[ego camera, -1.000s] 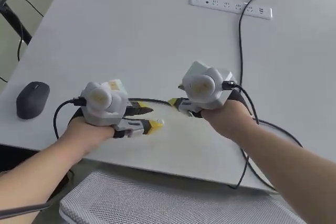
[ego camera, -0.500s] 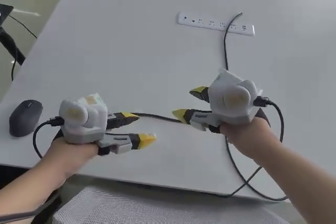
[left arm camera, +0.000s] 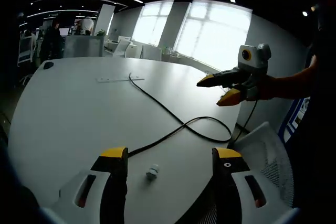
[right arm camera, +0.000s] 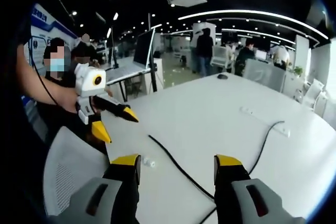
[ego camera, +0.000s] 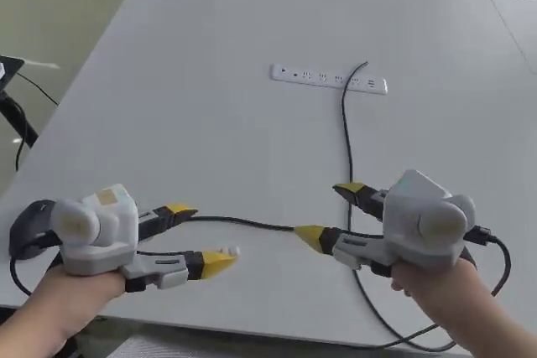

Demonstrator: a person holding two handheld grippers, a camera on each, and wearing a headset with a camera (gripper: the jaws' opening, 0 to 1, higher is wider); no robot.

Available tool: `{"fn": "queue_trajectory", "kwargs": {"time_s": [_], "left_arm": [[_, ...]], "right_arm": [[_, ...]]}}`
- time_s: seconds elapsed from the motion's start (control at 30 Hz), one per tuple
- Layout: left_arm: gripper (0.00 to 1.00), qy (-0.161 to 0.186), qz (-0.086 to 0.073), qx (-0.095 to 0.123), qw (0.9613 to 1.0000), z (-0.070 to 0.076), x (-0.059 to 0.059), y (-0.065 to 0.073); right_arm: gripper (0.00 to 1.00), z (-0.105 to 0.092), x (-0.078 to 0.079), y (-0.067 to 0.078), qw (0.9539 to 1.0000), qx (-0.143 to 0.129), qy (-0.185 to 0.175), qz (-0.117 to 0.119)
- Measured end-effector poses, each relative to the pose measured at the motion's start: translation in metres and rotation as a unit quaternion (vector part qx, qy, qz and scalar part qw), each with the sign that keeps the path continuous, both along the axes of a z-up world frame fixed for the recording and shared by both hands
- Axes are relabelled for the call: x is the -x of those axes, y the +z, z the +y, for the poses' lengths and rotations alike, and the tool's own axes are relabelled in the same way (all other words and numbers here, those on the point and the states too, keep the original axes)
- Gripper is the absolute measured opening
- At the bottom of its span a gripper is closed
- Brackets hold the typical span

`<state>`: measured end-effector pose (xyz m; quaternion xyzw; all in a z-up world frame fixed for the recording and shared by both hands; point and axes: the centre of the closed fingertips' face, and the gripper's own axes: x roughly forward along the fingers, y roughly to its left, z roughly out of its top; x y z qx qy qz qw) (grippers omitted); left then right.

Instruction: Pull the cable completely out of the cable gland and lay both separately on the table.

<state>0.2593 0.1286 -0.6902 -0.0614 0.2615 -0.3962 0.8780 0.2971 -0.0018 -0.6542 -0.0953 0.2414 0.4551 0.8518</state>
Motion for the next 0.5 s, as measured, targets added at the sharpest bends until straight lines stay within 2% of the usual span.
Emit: {"fn": "queue_trajectory", "kwargs": {"time_s": [0.13, 0.23, 0.5], "left_arm": [[0.69, 0.009, -0.003, 0.002, 0.9999, 0.003, 0.006, 0.006], [0.73, 0.026, -0.005, 0.006, 0.9996, 0.01, 0.01, 0.01], [0.8, 0.046, -0.003, 0.0, 0.9989, 0.027, 0.024, 0.017]], "right_arm": [[0.61, -0.012, 0.011, -0.002, 1.0, -0.003, -0.002, 0.003], [0.65, -0.023, 0.022, -0.001, 0.9998, -0.016, -0.009, 0.011], [0.74, -0.045, 0.049, -0.024, 0.9988, -0.014, -0.02, 0.043]]}}
